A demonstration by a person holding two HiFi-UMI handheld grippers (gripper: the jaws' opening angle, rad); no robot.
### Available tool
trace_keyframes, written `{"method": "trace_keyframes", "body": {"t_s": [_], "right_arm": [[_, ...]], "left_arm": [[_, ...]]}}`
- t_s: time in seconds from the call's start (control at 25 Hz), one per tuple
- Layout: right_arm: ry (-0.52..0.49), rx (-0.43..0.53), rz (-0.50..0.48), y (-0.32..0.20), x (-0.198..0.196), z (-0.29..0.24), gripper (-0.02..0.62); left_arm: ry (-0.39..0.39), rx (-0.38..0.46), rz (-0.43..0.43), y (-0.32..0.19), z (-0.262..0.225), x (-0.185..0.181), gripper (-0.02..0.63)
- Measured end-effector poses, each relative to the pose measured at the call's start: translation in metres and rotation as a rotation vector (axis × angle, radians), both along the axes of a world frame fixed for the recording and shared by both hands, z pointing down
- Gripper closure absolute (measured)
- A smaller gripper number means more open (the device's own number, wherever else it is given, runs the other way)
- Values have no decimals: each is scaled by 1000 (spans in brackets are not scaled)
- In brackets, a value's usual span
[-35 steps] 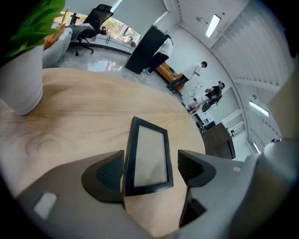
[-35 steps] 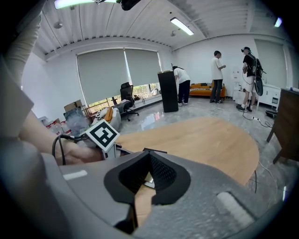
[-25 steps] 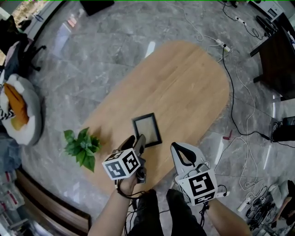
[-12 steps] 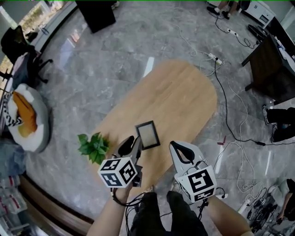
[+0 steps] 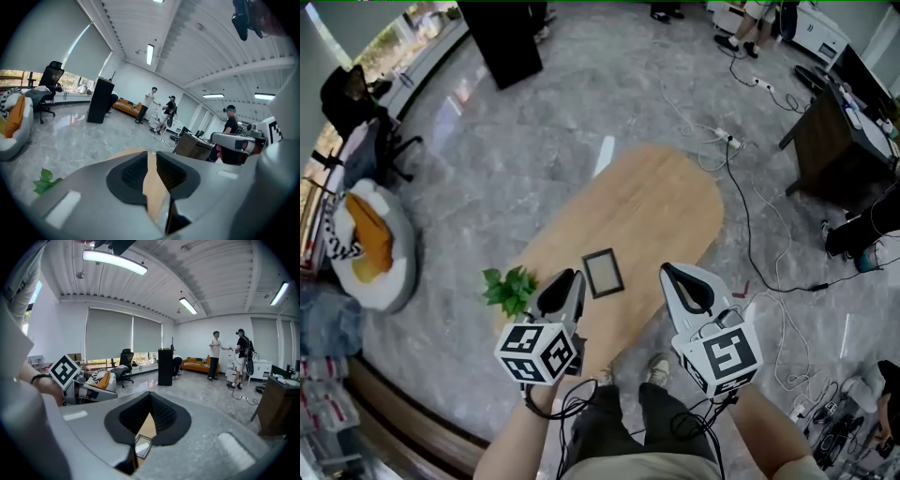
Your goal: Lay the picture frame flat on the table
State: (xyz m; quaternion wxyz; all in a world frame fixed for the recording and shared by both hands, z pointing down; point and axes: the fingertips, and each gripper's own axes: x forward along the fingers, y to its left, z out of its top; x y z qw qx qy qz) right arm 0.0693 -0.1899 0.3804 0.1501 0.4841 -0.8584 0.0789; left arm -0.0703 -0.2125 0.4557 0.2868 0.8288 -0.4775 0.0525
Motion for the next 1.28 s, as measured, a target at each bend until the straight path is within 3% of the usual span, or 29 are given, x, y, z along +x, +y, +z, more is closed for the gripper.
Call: {"method": "trace_keyframes", "body": {"t_s": [0.64,0.96,1.28], "right_arm": [[-40,202,8,50,30,-181,594],[-12,263,-20,79,37,-223,594],[-25,294,-44,103,36,-245,594]], "left_arm": [[-45,232,93,41,-159,8,578],[-59,323,91,63,-226,7,586],[-149,449,94,85,-265,11,586]]}}
